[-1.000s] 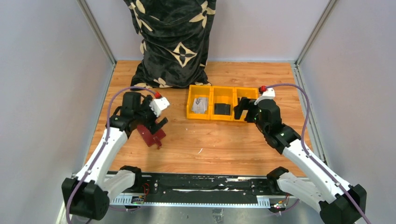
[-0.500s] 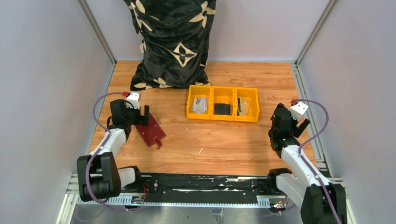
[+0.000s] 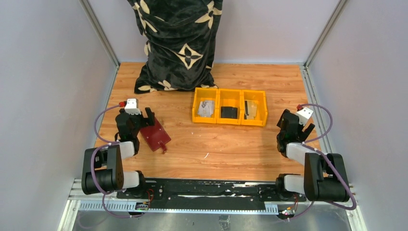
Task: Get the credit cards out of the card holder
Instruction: Reset both arms
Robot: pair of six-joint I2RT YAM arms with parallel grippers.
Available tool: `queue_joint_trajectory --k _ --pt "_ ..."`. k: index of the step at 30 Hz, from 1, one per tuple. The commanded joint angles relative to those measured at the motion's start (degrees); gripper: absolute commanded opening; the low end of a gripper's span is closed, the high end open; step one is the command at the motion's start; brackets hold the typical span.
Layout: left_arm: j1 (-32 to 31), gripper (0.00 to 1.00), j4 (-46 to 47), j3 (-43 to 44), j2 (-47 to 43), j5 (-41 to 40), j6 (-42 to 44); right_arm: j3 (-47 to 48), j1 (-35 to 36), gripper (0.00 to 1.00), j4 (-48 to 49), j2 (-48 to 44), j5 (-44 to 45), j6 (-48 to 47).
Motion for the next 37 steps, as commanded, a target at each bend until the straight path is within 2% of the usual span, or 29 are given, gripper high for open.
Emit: queue_joint_trajectory --k 1,4,6,7,8,9,10,11,13,14,17,21,37 --pt "-2.26 1.00 10.48 -0.60 0.68 -1.95 -0.54 -0.27 0.04 1.00 6.72 1.22 -4.60 -3.95" --pt "-7.45 1.00 15.71 -4.73 0.33 -7.20 4.28 -1.63 3.51 0.98 12.44 2.70 -6.78 -9.31" --pt "-11.14 1.00 29.75 -8.52 5.29 -8.56 7.55 -2.39 4.73 0.98 15.89 3.81 -12.09 -13.42" --pt "-11.87 1.00 31.77 -9.31 5.96 -9.09 7.99 -3.07 5.20 0.98 17.95 4.56 -15.38 -16.03" --pt "-11.92 1.00 26.72 -8.23 4.00 -10.55 7.92 -4.56 5.86 0.98 21.02 6.42 -18.35 -17.74" --pt "-11.97 1.00 20.18 -6.29 2.16 -11.73 8.03 -7.23 6.37 0.98 29.89 9.94 -18.69 -19.57" --pt "-11.91 1.00 17.27 -4.98 2.11 -12.20 7.74 -9.10 6.66 0.99 39.91 13.60 -16.37 -20.56" --pt "-11.97 1.00 18.80 -4.31 3.87 -12.22 6.82 -9.08 6.81 0.99 40.79 13.70 -15.72 -20.86" --pt "-11.91 1.00 18.58 -3.98 4.24 -13.58 6.50 -3.77 5.03 1.00 21.91 9.03 -16.86 -17.07" --pt "-11.92 1.00 16.46 -3.46 3.59 -13.69 6.59 -3.20 4.33 1.00 21.78 8.69 -18.00 -15.95" --pt "-11.95 1.00 19.47 -4.26 4.45 -13.90 6.30 -6.05 4.35 1.00 32.65 11.88 -17.83 -18.08" --pt "-11.90 1.00 18.86 -4.08 4.26 -13.94 6.30 -5.04 4.38 1.00 27.51 9.84 -18.10 -17.41" --pt "-11.93 1.00 18.14 -3.82 4.17 -13.81 6.45 -5.42 4.38 1.00 29.04 10.45 -18.18 -17.80"
